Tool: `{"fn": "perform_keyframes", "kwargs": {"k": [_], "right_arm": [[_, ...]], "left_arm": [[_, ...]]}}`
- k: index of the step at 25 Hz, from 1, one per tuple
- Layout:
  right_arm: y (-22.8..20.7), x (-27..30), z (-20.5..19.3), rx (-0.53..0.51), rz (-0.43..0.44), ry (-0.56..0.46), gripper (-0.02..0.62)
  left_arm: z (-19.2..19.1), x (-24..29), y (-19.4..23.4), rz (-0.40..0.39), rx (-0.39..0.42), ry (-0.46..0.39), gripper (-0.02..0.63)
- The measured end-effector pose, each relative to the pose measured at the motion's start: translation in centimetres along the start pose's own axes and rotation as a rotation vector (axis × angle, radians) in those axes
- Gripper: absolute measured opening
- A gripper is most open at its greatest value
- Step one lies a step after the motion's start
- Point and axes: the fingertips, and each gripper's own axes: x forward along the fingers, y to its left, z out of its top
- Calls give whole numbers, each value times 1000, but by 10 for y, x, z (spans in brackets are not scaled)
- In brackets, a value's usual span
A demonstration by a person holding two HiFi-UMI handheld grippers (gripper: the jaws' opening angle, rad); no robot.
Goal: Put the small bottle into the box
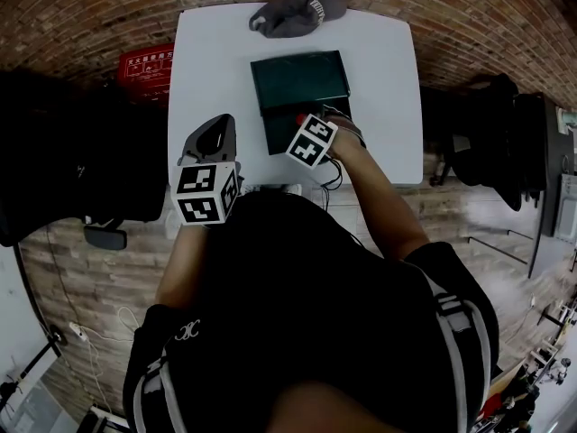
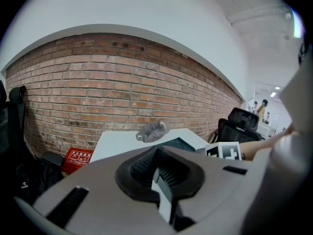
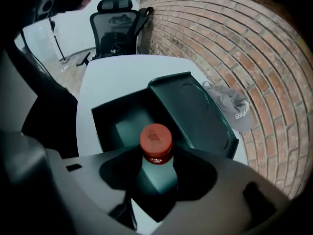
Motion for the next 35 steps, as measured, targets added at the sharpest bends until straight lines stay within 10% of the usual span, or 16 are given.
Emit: {"fn": "perform_keyframes", "kwargs": {"k": [23,35], "right_arm": [[30,31,9,-73,65,64,206],[13,-8,36,251,133,-244,206]], "left_arm": [[1,-5,16,6,-13,-11,12],[2,3,-1,-34,10,-10,12]]}}
